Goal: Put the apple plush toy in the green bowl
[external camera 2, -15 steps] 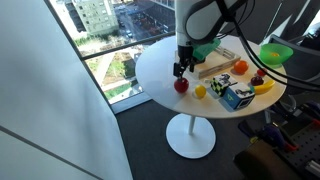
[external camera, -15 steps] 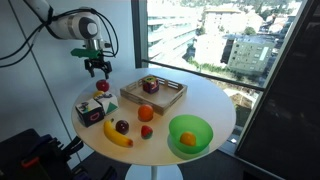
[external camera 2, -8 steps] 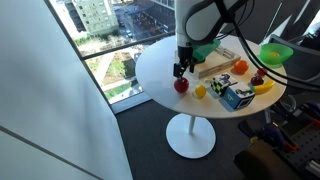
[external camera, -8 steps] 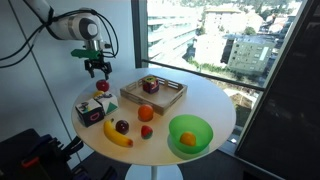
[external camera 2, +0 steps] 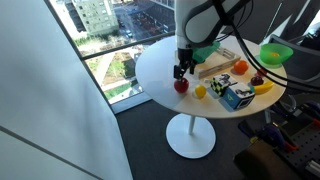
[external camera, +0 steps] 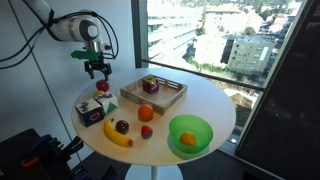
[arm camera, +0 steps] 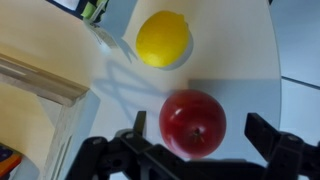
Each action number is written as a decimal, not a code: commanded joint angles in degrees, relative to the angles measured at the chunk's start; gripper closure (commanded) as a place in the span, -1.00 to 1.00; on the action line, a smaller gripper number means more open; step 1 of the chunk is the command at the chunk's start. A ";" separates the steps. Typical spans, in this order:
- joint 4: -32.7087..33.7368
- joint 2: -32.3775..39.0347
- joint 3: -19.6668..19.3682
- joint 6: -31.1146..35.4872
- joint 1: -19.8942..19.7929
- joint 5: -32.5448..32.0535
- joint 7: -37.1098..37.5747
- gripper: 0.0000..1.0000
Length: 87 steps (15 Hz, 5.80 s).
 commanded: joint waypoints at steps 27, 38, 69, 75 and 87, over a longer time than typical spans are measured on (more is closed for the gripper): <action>10.63 7.94 -3.41 -2.84 3.65 -2.60 1.73 -0.11; 8.83 3.46 -2.49 -3.25 0.46 0.72 0.56 -0.11; 0.23 -5.72 -5.59 -1.68 -5.76 5.84 6.44 -0.11; 1.67 -4.11 -5.08 -2.62 -6.14 6.43 4.81 -0.61; 1.99 -4.80 -6.06 -2.64 -5.77 4.15 5.90 -0.11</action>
